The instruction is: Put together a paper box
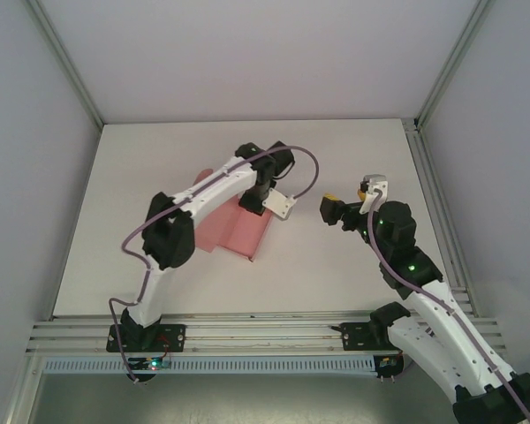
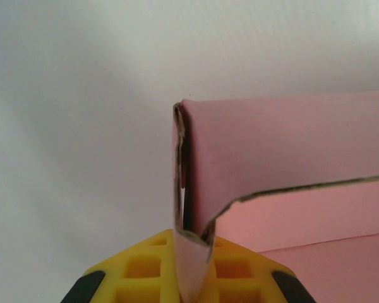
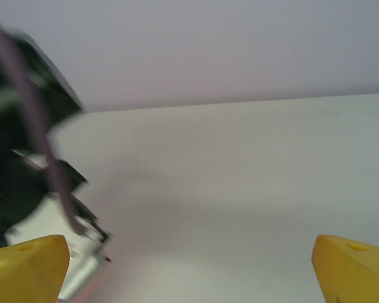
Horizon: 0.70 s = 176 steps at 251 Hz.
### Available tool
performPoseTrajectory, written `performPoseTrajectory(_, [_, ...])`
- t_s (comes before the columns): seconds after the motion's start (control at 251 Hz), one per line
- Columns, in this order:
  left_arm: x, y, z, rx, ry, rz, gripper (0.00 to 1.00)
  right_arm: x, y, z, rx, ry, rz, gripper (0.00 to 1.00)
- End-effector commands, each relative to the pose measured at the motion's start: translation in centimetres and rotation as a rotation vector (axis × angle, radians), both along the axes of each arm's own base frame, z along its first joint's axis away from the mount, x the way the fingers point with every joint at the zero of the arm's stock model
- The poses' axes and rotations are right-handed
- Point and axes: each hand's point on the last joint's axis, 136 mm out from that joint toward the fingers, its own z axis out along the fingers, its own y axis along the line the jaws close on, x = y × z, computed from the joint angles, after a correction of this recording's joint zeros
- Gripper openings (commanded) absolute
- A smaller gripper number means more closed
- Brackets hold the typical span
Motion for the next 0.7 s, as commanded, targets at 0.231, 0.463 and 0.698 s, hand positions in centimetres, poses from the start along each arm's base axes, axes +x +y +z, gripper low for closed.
performPoseTrajectory(0.231, [-0.7, -1.7, -1.7, 0.076, -0.022, -0.090, 0.50, 0.6, -1.9, -2.5, -0.016, 0.093, -0.082, 0.98])
performPoseTrajectory(0.463, [-1.1, -5.1, 4.2, -0.176, 0.014, 0.039, 1.00, 1.7, -1.8, -2.8, -0.037, 0.128, -0.071, 0.98])
performPoseTrajectory(0.698, [3.5, -6.8, 18.7, -0.757, -0.126, 0.432, 1.00, 3.0, 2.1, -4.4, -0.131, 0.185, 0.100, 0.98])
